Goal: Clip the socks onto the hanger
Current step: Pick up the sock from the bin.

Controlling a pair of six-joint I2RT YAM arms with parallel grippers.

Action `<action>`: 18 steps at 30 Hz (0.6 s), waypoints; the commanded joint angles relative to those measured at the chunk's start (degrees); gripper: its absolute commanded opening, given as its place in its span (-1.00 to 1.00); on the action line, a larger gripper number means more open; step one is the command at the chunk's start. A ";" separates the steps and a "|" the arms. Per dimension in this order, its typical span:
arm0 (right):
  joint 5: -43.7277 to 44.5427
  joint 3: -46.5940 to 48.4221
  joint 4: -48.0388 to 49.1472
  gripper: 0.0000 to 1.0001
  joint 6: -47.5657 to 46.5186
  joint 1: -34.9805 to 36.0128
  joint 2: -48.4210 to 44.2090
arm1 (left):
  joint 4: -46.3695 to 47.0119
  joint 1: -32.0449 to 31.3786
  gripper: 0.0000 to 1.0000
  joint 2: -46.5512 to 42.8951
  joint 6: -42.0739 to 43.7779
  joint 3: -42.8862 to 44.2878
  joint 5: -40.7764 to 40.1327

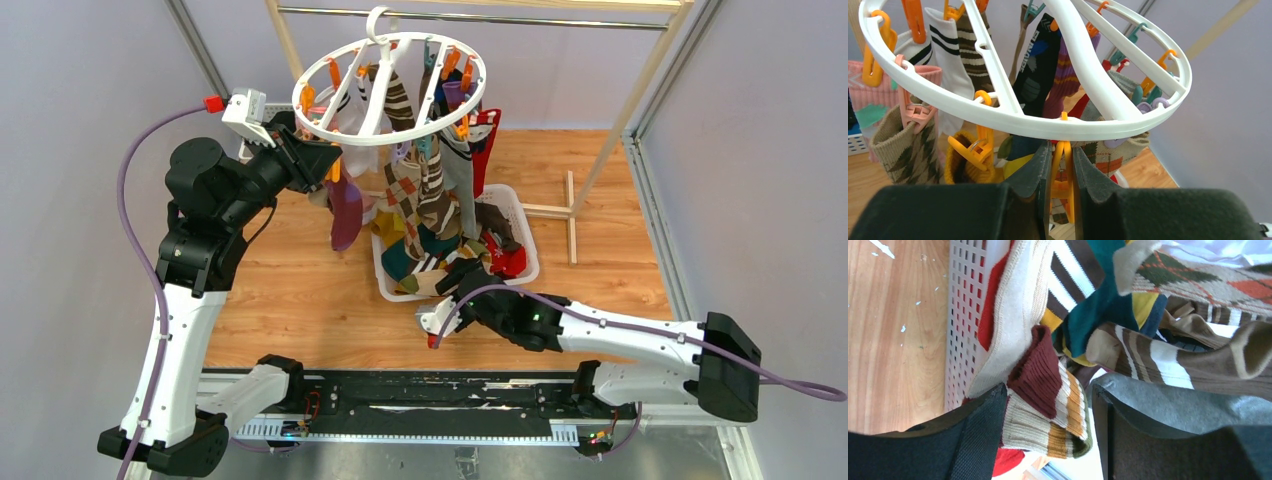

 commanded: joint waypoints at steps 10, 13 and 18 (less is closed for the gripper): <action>3.61 4.40 3.76 -1.00 4.83 0.81 1.82 | -2.32 0.14 -0.87 -0.23 -0.14 -0.57 0.79; 1.05 8.82 2.34 -1.00 14.28 -0.43 -0.33 | -2.32 0.14 -0.87 -0.28 -0.16 -0.41 0.96; -8.45 15.21 1.07 -1.00 30.16 -3.18 -5.18 | -2.56 0.14 -0.87 -0.24 -0.29 -0.07 1.38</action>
